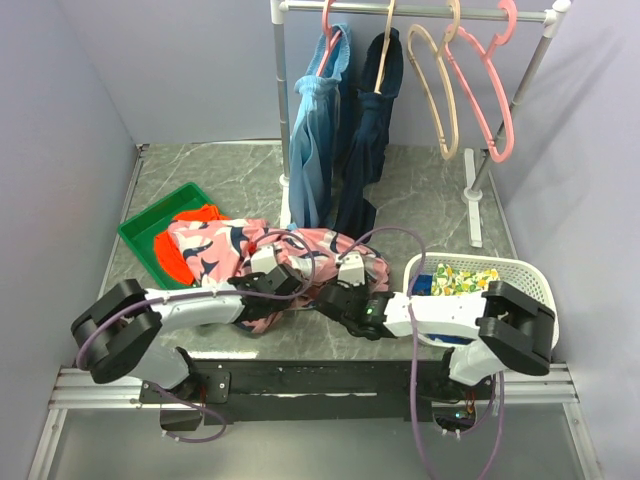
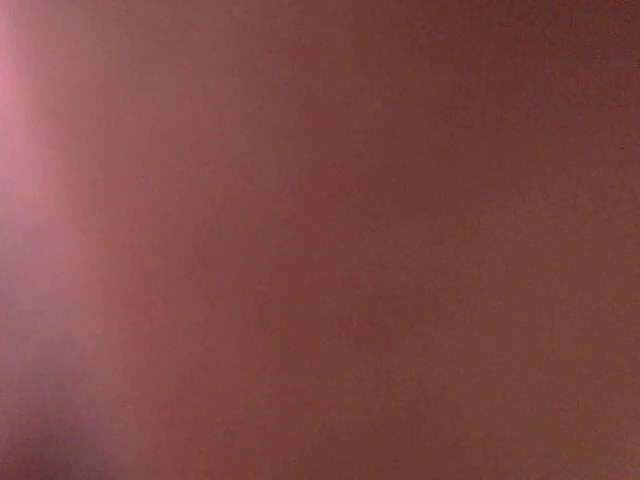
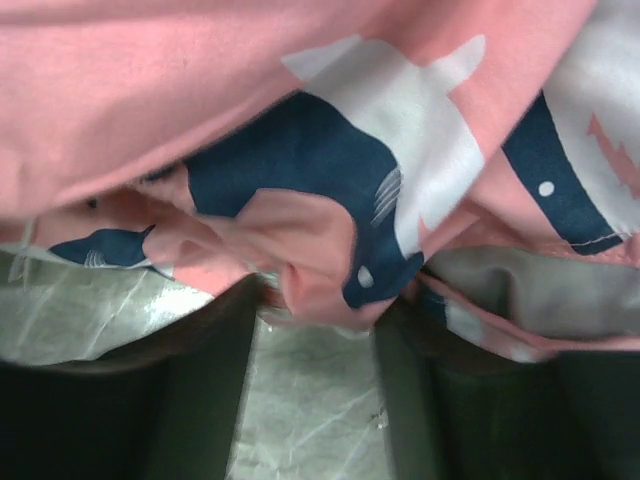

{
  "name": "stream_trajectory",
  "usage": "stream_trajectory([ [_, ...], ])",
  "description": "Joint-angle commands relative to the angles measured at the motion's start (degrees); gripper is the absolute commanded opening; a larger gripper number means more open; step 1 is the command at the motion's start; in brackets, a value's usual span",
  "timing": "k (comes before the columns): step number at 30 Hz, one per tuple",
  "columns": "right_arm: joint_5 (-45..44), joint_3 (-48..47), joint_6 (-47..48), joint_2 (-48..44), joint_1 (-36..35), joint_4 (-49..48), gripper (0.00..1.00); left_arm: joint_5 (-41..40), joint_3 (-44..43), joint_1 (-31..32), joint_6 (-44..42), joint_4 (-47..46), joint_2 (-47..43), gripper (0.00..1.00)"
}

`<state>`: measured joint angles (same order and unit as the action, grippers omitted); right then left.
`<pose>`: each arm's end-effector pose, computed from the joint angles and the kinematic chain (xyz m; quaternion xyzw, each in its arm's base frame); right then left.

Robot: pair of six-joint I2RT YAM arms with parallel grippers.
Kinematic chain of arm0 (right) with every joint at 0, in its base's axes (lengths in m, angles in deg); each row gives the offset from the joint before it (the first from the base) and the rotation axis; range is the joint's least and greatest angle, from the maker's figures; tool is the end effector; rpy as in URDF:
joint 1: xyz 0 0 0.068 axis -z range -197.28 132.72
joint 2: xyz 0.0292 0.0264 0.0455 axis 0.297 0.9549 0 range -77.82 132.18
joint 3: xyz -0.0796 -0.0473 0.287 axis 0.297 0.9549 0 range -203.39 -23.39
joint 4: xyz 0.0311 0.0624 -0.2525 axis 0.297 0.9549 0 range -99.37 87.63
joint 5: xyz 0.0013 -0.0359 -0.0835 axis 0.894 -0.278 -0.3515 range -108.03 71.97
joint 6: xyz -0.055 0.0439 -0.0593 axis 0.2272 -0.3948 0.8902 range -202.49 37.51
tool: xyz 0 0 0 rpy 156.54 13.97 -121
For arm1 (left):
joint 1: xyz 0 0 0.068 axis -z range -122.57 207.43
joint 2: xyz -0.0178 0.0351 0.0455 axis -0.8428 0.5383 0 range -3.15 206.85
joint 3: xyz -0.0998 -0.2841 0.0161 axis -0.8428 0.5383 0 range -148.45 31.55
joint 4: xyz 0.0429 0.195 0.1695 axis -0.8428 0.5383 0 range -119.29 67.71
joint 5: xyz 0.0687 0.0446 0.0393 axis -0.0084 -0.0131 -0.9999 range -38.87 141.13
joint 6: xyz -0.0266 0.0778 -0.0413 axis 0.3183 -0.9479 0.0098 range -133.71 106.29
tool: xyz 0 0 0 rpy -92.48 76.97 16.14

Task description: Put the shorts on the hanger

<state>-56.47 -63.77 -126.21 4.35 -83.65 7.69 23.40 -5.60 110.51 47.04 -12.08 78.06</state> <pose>0.1572 0.2312 0.1668 -0.0920 0.9092 0.0262 0.4052 0.1892 -0.1879 0.1470 -0.1222 0.9344 -0.0751 0.3260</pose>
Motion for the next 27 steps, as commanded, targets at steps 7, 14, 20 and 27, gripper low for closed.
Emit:
stream_trajectory([
  [7,-8.5,-4.2,-1.6,-6.7,0.2,8.7,0.00,-2.6,-7.0,0.4,-2.0,13.1,-14.5,0.01],
  [14,-6.8,-15.8,3.8,-24.5,0.3,19.5,0.00,-6.4,-20.8,0.5,-9.7,28.7,-32.6,0.01],
  [20,-6.6,-28.2,11.5,-31.6,1.5,23.5,0.00,0.2,-38.5,0.5,-24.2,29.9,-31.8,0.01],
  [27,5.1,-43.7,19.2,-30.9,10.1,22.3,0.00,13.3,-57.3,0.4,-31.2,29.7,-25.2,0.01],
])
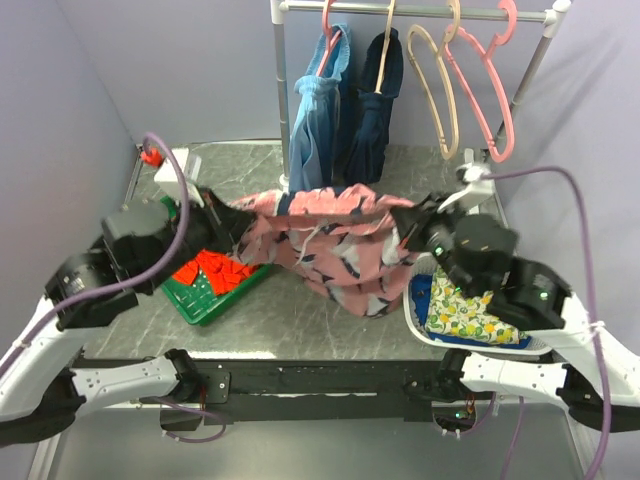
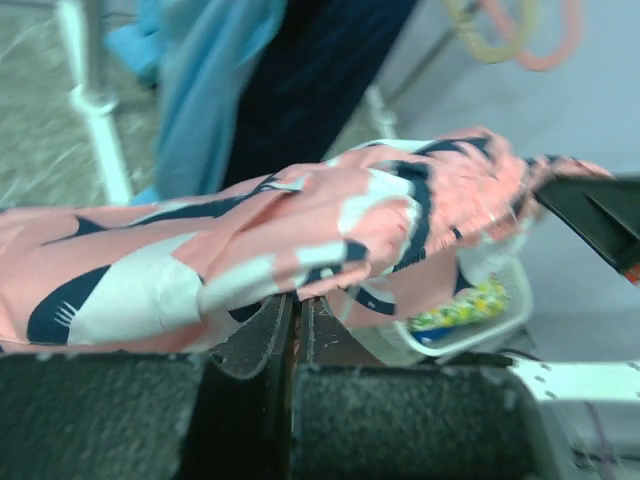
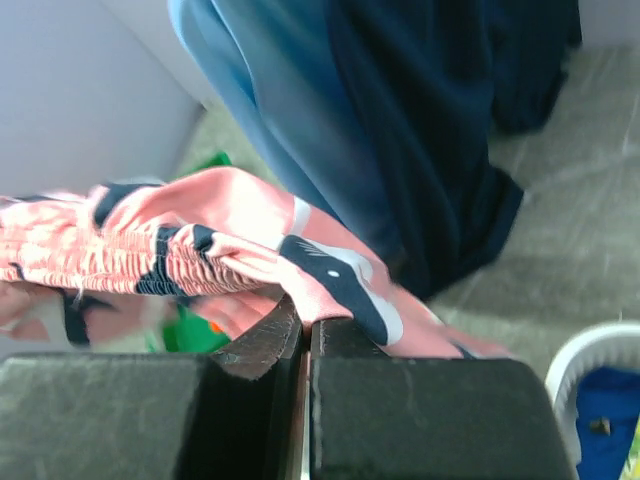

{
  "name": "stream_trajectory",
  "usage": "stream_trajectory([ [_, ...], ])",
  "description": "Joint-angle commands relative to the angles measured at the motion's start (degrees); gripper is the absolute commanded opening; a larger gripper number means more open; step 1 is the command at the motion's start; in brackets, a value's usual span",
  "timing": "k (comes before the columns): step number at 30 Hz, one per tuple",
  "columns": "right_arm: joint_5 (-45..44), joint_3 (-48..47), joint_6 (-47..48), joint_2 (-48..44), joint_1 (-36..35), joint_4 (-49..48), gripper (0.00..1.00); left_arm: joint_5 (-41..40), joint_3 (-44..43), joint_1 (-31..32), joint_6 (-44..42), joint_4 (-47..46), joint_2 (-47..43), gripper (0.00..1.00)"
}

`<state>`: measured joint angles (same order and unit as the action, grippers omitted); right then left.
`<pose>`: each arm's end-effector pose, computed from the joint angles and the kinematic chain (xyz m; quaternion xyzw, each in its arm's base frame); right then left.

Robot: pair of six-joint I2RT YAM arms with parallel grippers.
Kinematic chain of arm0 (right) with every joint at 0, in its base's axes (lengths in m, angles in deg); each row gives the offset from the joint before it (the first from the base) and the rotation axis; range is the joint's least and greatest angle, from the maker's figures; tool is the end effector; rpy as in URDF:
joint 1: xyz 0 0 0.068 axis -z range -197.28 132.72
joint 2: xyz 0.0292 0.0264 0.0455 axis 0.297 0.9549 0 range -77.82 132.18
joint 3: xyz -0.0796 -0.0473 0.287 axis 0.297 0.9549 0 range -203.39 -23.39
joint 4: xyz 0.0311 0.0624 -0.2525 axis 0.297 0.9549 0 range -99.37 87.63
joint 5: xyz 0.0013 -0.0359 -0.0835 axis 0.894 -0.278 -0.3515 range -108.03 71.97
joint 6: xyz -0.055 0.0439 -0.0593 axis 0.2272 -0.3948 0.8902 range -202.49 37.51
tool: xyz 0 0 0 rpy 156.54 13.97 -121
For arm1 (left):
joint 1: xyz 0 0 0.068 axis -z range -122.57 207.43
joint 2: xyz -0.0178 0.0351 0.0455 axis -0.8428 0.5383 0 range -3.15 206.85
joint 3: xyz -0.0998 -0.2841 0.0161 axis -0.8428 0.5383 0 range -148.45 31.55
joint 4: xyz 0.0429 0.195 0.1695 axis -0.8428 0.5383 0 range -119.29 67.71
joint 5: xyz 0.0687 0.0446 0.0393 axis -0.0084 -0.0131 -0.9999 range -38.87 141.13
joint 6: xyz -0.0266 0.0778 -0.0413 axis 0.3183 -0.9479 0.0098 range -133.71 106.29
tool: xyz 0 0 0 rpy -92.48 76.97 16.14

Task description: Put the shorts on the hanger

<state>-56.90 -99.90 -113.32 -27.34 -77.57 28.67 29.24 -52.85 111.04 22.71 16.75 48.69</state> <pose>0.1257 0.1157 0.4729 0.0161 0.7620 0.2426 0.6002 0.1195 -0.1103 0.4918 -0.0010 0.7798 -0.3247 0.5352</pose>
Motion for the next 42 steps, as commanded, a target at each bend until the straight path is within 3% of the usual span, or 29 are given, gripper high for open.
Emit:
stream_trajectory([
  [1,7.1,-11.2,7.4,2.7,5.8,1.2,0.00,8.3,-14.4,-0.1,-6.5,1.2,5.2,0.01],
  [5,10.6,-18.4,8.6,7.0,7.0,1.3,0.00,14.7,-20.0,-0.1,-4.3,-1.8,8.2,0.01],
  [11,14.9,-24.6,8.1,10.2,8.2,1.4,0.00,14.7,-24.9,-0.1,-1.2,-3.9,9.3,0.02],
  [17,18.8,-24.3,6.4,11.0,9.1,2.3,0.00,5.6,-21.3,0.0,5.1,-3.4,5.8,0.01],
  [21,23.1,-11.8,2.1,9.0,10.5,-2.4,0.00,1.5,-8.3,-0.2,7.3,-3.3,2.7,0.01],
  [23,26.1,-1.3,0.1,7.3,12.2,-4.8,0.00,1.5,3.7,-1.0,8.5,-6.7,-0.1,0.01],
  [26,30.2,13.7,-3.7,5.1,13.5,-9.6,0.00,9.7,18.8,-8.3,9.2,-12.9,-2.3,0.01],
  [27,30.7,17.0,-5.0,5.2,13.8,-11.2,0.00,17.2,27.0,-13.3,9.3,-15.3,-3.0,0.01],
  [30,29.7,28.5,-6.8,9.3,14.8,-13.4,0.00,25.0,39.2,-20.4,8.4,-23.4,-4.1,0.01],
  [34,29.6,32.9,-7.5,14.4,15.5,-15.5,0.00,27.2,44.6,-22.1,5.5,-26.4,-2.4,0.01],
  [35,29.3,33.0,-7.4,14.4,15.5,-15.3,0.02,27.5,44.8,-22.1,5.0,-26.2,-2.4,0.01],
  [38,27.9,30.8,-5.9,11.9,15.1,-13.2,0.30,28.7,44.7,-22.2,3.7,-25.6,-2.7,0.06],
  [39,28.0,28.2,-4.3,10.6,14.8,-11.1,0.44,28.8,44.1,-22.1,3.1,-25.2,-2.9,0.08],
  [42,27.8,20.7,-1.1,8.6,13.8,-4.7,0.63,29.3,42.0,-22.1,2.2,-24.3,-2.2,0.10],
])
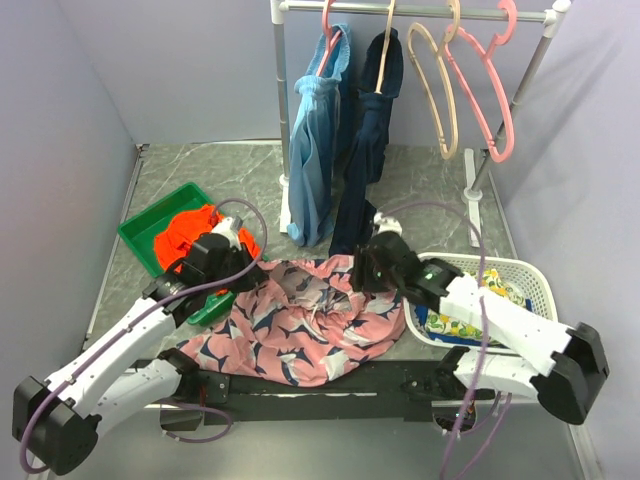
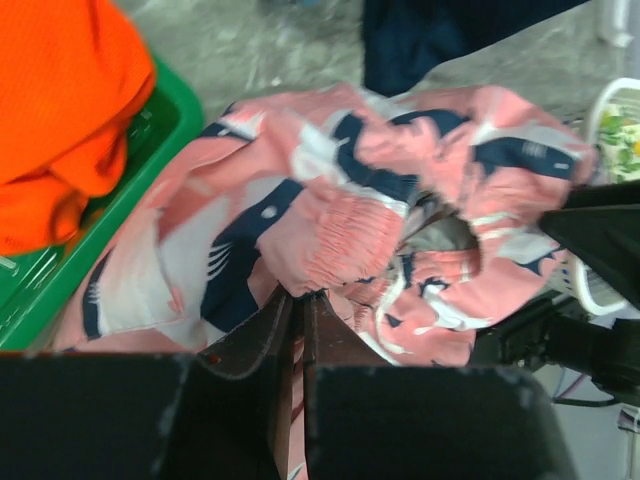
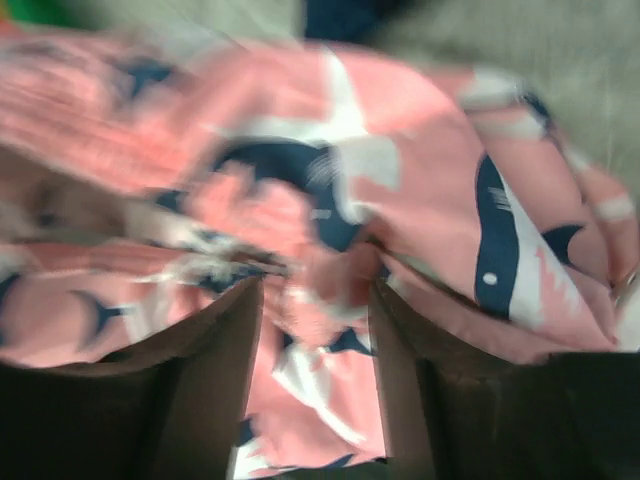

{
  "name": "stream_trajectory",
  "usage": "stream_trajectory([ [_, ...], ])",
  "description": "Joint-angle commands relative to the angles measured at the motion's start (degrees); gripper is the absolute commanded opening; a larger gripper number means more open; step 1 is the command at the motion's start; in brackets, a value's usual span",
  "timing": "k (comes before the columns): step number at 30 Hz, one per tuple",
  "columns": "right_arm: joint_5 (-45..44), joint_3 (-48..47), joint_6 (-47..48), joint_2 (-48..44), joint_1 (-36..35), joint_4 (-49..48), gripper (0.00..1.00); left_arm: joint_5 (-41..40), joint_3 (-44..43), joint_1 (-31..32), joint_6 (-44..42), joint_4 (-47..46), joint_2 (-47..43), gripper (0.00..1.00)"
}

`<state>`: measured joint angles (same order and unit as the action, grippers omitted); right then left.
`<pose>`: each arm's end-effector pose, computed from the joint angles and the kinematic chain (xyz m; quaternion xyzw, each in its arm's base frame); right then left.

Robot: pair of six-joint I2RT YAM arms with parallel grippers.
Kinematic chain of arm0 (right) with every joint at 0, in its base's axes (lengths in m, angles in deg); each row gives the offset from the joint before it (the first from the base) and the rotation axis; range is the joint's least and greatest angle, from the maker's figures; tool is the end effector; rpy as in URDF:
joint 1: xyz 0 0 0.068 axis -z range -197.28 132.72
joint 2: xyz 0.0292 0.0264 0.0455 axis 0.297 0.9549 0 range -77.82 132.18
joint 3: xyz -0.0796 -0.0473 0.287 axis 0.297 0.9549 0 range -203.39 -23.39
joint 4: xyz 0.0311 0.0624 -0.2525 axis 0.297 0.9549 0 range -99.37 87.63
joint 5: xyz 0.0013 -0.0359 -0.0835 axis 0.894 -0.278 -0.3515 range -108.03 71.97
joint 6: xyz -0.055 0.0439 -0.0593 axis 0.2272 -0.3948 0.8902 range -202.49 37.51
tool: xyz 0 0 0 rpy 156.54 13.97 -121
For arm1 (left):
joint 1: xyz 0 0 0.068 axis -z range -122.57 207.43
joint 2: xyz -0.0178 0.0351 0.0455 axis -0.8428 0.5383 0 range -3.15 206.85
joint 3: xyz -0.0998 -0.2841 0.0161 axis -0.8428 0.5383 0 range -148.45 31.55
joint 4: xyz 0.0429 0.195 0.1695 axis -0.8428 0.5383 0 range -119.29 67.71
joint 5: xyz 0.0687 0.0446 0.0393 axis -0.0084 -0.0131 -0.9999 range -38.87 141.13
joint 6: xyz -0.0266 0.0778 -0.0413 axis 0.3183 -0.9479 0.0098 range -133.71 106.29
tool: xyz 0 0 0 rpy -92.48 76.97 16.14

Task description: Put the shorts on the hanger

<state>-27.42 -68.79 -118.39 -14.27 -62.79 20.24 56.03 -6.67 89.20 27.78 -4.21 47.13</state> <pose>0.1818 0.1659 0.2418 -0.0485 0.9289 0.1764 0.3221 0.1744 -0.1163 0.2523 -0.0568 0.8931 -0.2961 0.3340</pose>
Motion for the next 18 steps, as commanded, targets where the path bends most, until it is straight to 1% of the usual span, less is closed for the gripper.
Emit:
stream_trajectory([
  [1,-1.7,-12.4,4.3,-5.1,-1.2,5.4,0.66,2.7,-4.6,-0.3,-3.1,-3.0,0.1,0.11],
  [2,-1.2,-14.4,4.6,-5.7,-1.2,6.9,0.68,3.1,-4.9,-0.4,-3.2,-2.8,0.4,0.09],
  [3,-0.8,-19.0,5.2,-7.2,-1.3,10.1,0.68,3.2,-5.5,-0.4,-3.3,-2.6,0.9,0.09],
  [4,-2.0,-21.5,5.4,-7.9,-1.5,11.6,0.69,3.4,-5.8,-0.3,-3.5,-2.4,1.5,0.08],
  [5,-3.9,-23.7,5.5,-8.8,-1.6,12.5,0.69,3.6,-5.9,-0.3,-3.6,-2.4,1.7,0.08],
  [6,-8.7,-27.9,6.0,-10.1,-1.6,13.9,0.69,3.7,-6.3,-0.3,-3.9,-2.3,2.0,0.08],
  [8,-14.2,-31.6,7.2,-11.0,-1.4,14.0,0.69,4.1,-6.8,-0.3,-4.1,-2.2,2.7,0.09],
  [9,-18.3,-35.8,8.6,-10.2,-1.2,14.5,0.68,4.1,-7.2,-0.3,-4.6,-2.2,2.9,0.09],
  [11,-20.9,-41.6,12.0,-7.7,0.2,16.6,0.70,4.1,-8.3,-0.4,-5.1,-1.5,3.8,0.09],
  [12,-22.3,-46.5,13.0,-5.0,0.9,17.6,0.71,4.3,-8.6,-0.3,-5.6,-1.4,4.0,0.09],
  [13,-25.0,-48.2,14.1,-3.8,1.9,17.3,0.71,4.4,-8.9,-0.3,-5.8,-1.3,4.3,0.09],
  [14,-24.4,-49.5,16.8,-2.8,5.4,16.5,0.70,4.6,-9.1,-0.4,-5.8,-1.5,4.4,0.09],
  [16,-19.1,-52.7,19.0,0.1,11.0,13.6,0.64,5.4,-9.3,-0.4,-5.9,-1.6,4.8,0.09],
  [17,-17.3,-54.2,19.9,1.3,15.8,13.5,0.62,5.6,-9.9,-0.3,-6.0,-1.5,5.1,0.09],
  [18,-15.1,-57.5,20.6,3.9,18.0,13.4,0.62,5.8,-10.1,-0.3,-6.1,-1.4,5.5,0.09],
])
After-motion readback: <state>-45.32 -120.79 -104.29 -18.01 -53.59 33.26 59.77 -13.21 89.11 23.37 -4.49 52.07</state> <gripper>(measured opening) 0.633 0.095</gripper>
